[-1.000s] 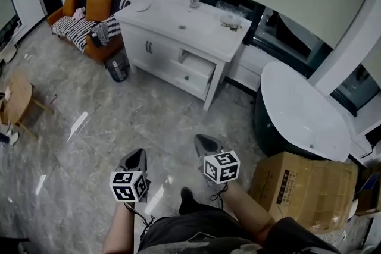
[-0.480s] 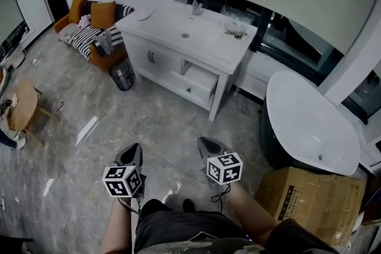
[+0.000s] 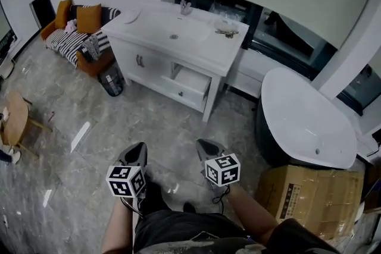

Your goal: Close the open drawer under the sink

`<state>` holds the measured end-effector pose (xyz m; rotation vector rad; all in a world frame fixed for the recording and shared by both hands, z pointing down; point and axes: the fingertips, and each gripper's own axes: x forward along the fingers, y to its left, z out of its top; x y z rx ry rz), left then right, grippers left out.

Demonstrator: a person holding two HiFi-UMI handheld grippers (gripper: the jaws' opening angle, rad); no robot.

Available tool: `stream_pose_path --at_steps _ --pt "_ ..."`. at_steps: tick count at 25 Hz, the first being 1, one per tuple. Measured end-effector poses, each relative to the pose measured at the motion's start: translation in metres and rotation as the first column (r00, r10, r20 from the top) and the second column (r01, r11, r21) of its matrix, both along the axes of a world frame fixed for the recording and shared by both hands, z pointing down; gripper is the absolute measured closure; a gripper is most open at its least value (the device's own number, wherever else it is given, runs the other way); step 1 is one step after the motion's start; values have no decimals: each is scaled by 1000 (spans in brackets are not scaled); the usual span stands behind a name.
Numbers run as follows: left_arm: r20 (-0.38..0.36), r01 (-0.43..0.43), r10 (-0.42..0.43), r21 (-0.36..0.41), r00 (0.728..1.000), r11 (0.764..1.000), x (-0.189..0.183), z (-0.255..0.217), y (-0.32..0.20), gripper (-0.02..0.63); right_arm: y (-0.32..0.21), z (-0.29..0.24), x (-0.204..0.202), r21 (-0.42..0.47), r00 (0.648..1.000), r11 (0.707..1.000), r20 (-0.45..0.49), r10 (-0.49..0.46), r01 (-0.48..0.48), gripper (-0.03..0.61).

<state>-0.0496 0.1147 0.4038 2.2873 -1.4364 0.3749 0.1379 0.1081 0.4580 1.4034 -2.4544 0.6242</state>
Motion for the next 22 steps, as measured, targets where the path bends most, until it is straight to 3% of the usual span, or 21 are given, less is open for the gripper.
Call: stream_pose_path --at_steps 12,22 --pt "-18 -169 169 -49 985 984 -29 28 -122 600 -90 23 -17 -60 978 976 -32 207 -209 546" --pt "-24 -350 350 -120 937 929 -66 51 -225 600 -160 37 -45 -128 873 865 -14 487 -485 546"
